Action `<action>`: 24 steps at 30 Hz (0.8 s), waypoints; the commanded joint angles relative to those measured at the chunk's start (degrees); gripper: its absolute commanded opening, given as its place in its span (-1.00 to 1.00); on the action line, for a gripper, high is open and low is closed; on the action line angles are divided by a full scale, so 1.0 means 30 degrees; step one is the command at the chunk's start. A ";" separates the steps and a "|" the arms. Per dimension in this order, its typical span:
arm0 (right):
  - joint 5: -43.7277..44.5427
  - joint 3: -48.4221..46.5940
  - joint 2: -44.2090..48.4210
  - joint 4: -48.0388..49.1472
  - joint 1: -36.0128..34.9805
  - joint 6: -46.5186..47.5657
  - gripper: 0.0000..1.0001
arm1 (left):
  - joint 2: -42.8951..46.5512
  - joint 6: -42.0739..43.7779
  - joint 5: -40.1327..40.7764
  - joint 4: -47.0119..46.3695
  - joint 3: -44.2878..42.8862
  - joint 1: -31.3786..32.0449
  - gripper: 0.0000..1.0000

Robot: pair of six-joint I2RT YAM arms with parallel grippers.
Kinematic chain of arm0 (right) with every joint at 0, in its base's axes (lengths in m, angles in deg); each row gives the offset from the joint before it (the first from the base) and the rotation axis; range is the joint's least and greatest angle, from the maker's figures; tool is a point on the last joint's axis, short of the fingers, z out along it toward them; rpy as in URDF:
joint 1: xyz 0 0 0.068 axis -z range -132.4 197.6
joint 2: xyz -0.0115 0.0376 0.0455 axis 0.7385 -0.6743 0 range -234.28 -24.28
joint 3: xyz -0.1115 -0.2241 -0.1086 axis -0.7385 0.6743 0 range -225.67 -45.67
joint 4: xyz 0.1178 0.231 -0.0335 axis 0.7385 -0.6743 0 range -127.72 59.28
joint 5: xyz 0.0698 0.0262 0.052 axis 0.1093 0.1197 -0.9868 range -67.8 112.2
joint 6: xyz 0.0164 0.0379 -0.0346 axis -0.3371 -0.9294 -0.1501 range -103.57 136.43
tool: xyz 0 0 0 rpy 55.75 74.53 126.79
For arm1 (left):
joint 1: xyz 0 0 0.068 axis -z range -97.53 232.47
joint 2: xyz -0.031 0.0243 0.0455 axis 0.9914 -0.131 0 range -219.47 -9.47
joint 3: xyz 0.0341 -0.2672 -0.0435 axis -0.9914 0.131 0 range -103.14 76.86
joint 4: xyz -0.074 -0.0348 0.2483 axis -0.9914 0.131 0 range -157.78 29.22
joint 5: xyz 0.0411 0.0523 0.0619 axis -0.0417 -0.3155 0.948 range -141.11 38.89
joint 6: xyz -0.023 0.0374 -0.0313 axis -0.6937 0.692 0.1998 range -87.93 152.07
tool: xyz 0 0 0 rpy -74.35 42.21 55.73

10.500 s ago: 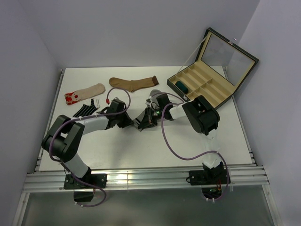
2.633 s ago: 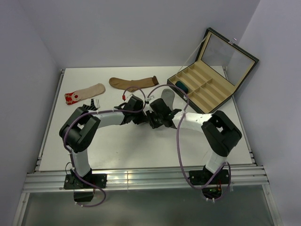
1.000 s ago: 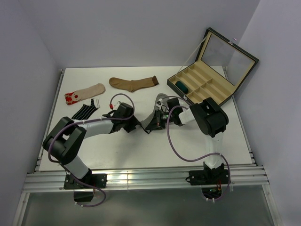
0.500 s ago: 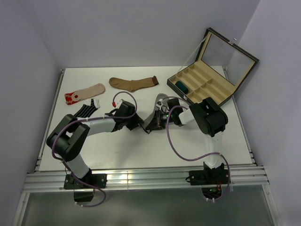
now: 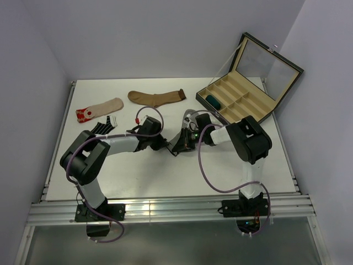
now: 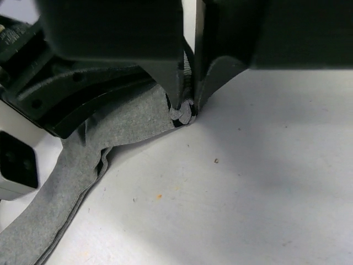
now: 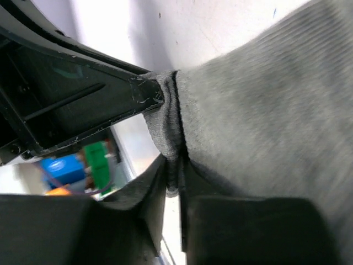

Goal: Roll the socks
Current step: Roll the sock at the center of the board.

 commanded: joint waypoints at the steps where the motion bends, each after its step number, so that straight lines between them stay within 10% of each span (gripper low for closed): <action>1: 0.4051 -0.0493 0.1742 -0.3947 -0.0506 0.3459 -0.58 | -0.0788 0.0851 0.0239 0.1936 -0.0575 0.0194 -0.91; 12: 1.6033 0.0237 0.8163 -0.6153 -0.4811 0.9727 -0.07 | -0.0964 0.2434 0.0914 0.4164 -0.2684 0.0281 -0.99; 24: 1.9443 0.0035 0.6646 -0.4890 -0.8330 1.1989 -0.07 | -0.1345 0.2318 0.0621 0.4634 -0.3184 0.0281 -0.99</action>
